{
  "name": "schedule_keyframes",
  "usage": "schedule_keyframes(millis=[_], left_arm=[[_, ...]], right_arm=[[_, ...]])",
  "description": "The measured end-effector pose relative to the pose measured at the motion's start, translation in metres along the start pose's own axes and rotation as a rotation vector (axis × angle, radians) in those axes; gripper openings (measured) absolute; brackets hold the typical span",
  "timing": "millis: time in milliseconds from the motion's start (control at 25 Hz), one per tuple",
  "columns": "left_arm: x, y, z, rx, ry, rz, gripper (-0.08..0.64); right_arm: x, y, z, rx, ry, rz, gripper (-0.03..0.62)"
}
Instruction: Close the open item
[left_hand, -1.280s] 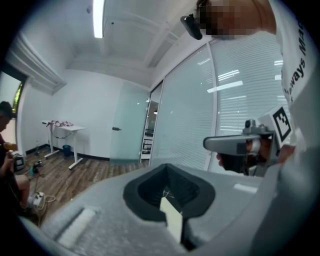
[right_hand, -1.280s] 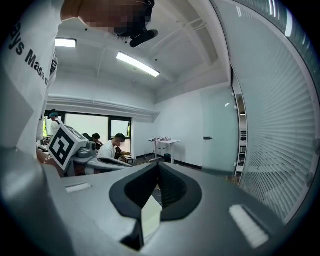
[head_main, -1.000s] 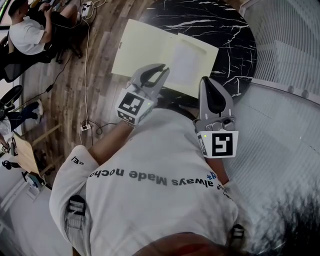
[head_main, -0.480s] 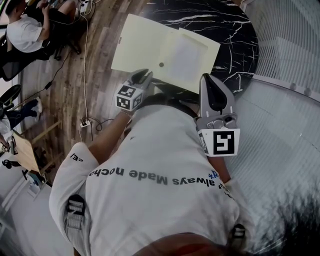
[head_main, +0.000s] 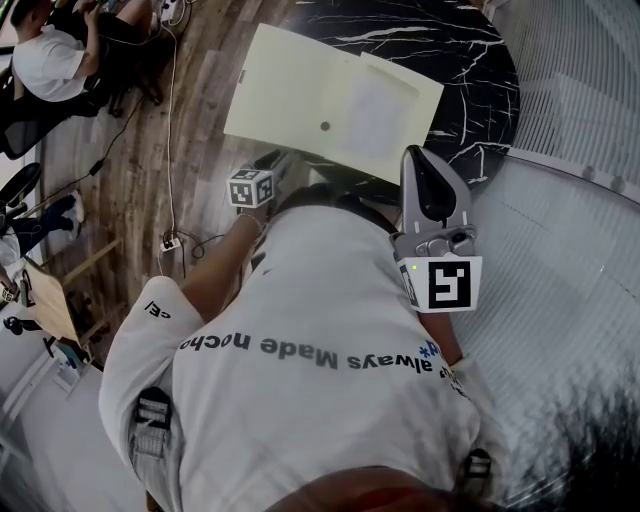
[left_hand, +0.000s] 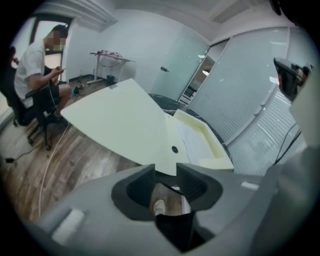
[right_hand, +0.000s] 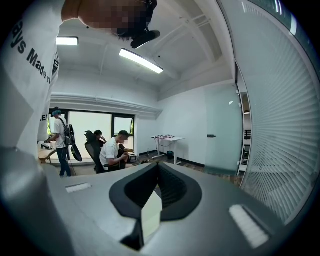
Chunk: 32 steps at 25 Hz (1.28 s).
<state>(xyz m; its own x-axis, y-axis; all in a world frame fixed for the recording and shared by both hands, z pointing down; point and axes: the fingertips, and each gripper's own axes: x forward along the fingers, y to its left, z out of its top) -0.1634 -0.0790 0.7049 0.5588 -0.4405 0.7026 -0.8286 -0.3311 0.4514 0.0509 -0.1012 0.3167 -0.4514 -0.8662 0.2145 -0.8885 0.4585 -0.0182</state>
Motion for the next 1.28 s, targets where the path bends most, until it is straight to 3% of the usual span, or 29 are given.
schedule_keyframes(millis=[320, 680, 920, 1120, 1280], left_arm=[[0.025, 0.038, -0.017, -0.328, -0.069, -0.037, 0.186], [0.041, 0.059, 0.007, -0.474, -0.228, -0.145, 0.195], [0.039, 0.07, 0.028, -0.517, -0.334, -0.146, 0.122], [0.033, 0.062, 0.042, -0.479, -0.356, -0.151, 0.036], [0.026, 0.051, 0.049, -0.418, -0.351, -0.137, 0.021]], right_arm=[[0.002, 0.0, -0.003, -0.01, 0.012, 0.008, 0.002], [0.004, -0.003, -0.006, -0.004, 0.024, -0.001, 0.002], [0.002, -0.007, -0.008, -0.003, 0.025, -0.009, 0.002], [0.001, -0.009, -0.009, 0.005, 0.026, -0.016, 0.002], [-0.001, -0.01, -0.01, 0.012, 0.027, -0.022, 0.002]])
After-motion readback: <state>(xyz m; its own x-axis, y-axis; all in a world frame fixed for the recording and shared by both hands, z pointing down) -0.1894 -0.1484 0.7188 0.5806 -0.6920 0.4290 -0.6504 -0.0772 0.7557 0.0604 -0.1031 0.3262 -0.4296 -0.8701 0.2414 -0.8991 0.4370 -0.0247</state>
